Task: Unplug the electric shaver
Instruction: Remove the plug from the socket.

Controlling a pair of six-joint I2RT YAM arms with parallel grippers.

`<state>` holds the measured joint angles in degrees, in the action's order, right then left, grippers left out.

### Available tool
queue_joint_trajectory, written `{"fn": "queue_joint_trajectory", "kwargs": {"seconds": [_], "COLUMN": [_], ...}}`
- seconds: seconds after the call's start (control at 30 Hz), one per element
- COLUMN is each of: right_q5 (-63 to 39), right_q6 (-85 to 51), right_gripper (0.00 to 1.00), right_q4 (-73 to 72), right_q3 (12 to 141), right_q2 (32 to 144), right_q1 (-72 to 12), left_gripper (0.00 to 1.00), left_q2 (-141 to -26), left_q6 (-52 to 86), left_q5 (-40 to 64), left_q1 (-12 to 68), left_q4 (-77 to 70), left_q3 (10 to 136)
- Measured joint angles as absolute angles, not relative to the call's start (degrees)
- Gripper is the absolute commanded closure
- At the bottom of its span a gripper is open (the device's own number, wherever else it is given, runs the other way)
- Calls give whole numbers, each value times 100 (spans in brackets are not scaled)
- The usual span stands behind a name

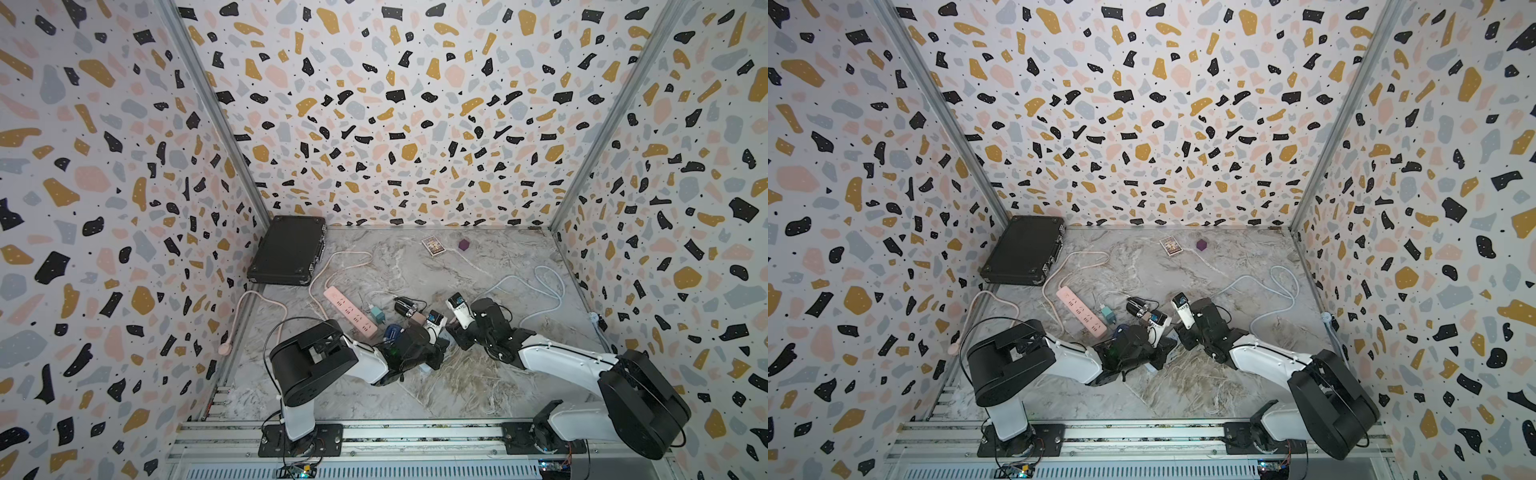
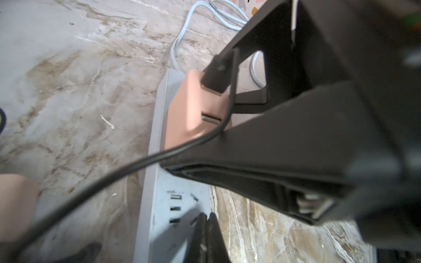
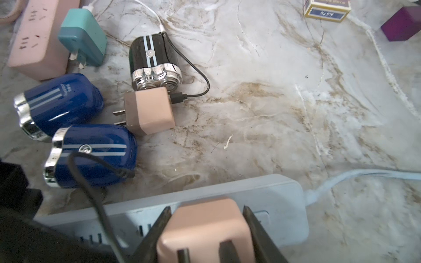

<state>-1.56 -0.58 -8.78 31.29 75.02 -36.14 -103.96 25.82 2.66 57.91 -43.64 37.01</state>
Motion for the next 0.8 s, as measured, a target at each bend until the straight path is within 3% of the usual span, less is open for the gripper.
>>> {"fn": "queue_joint_trajectory", "kwargs": {"seconds": [0.47, 0.8], "right_q5": [266, -655], "right_q6": [-40, -123], "right_gripper": [100, 100], "right_q4": [-1098, 373], "right_q3": [3190, 5297], "right_q2": [7164, 8346], "right_q1": [-3629, -3557], "left_gripper": [100, 100], "left_q2": [-10267, -8077], "left_q6": [2615, 2241], "left_q5": [163, -128], "left_q1": [5780, 5780], "left_q4": [-4202, -1404], "left_q3": [3625, 3885]}}
